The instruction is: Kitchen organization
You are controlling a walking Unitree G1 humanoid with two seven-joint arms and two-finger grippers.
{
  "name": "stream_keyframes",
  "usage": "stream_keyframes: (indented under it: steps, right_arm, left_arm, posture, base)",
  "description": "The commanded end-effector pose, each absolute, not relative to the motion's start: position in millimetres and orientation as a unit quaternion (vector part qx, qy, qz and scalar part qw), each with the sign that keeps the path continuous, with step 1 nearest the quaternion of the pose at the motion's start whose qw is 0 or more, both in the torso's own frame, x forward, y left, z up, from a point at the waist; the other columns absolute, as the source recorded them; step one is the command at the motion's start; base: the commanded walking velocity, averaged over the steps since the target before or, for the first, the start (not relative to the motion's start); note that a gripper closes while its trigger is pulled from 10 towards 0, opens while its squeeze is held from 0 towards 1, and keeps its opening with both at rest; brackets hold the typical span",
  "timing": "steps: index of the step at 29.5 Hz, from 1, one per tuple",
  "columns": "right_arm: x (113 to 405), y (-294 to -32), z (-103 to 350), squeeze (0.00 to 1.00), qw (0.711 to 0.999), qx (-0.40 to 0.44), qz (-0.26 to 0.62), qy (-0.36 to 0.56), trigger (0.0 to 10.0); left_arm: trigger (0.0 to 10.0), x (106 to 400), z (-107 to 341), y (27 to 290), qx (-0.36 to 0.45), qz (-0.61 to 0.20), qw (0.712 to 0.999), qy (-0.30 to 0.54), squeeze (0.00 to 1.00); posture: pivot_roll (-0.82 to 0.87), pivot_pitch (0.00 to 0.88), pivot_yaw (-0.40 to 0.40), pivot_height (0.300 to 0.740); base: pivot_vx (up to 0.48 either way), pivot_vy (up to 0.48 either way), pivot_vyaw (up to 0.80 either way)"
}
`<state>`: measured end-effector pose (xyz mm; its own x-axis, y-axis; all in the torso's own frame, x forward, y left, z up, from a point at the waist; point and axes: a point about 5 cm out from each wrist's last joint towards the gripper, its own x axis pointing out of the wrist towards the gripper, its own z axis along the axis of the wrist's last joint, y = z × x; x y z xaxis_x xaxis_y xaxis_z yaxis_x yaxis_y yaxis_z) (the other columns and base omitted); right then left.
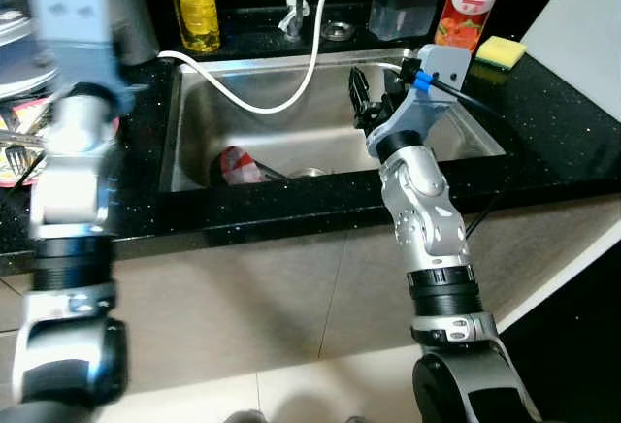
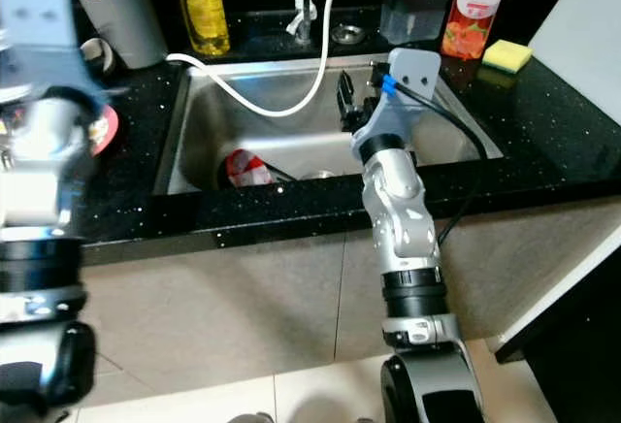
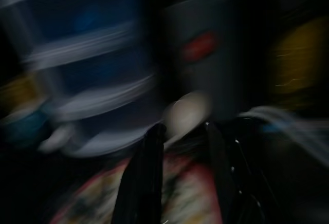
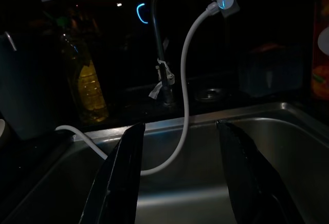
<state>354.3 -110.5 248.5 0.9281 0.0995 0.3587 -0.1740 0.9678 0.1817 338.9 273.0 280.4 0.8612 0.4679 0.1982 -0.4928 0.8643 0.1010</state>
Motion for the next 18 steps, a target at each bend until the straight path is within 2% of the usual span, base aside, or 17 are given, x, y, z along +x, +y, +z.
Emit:
stream_keyframes:
  steps: [1, 6, 7, 8, 11, 18]
  right_arm:
    - [355.1, -108.3, 248.4, 0.0, 0.976, 0.108, 0.074, -0.173, 10.0]
    - [355.3, -107.0, 248.5, 0.0, 0.976, 0.108, 0.077, -0.172, 10.0]
    - [355.6, -107.1, 249.3, 0.0, 0.976, 0.108, 0.077, -0.173, 10.0]
    - [355.6, -107.8, 249.9, 0.0, 0.976, 0.108, 0.076, -0.174, 10.0]
    - [356.4, -110.7, 251.4, 0.0, 0.976, 0.106, 0.072, -0.176, 10.0]
    - [357.0, -108.5, 252.1, 0.0, 0.975, 0.106, 0.083, -0.176, 10.0]
  left_arm:
    - [10.0, 329.8, 259.3, 301.5, 0.044, 0.322, 0.946, -0.014, 0.0]
    - [10.0, 324.7, 247.4, 307.4, 0.055, 0.299, 0.952, 0.025, 0.0]
    - [10.0, 326.9, 242.4, 299.3, 0.046, 0.23, 0.971, 0.052, 0.0]
    - [10.0, 326.9, 241.6, 294.2, 0.039, 0.194, 0.978, 0.063, 0.0]
    - [10.0, 323.5, 245.8, 293.6, 0.033, 0.148, 0.985, 0.079, 0.0]
    - [10.0, 318.9, 248.7, 318.8, 0.029, 0.194, 0.975, 0.102, 0.0]
  posture:
    - [0.19, 0.0, 0.02, 0.74]
    - [0.2, 0.0, 0.015, 0.74]
    - [0.2, 0.0, 0.016, 0.74]
    - [0.2, 0.0, 0.016, 0.74]
    - [0.2, 0.0, 0.016, 0.74]
    - [0.2, 0.0, 0.015, 0.74]
  base:
    - [0.0, 0.0, 0.0]
    - [0.0, 0.0, 0.0]
    - [0.0, 0.0, 0.0]
    - [0.0, 0.0, 0.0]
    - [0.0, 0.0, 0.0]
    - [0.0, 0.0, 0.0]
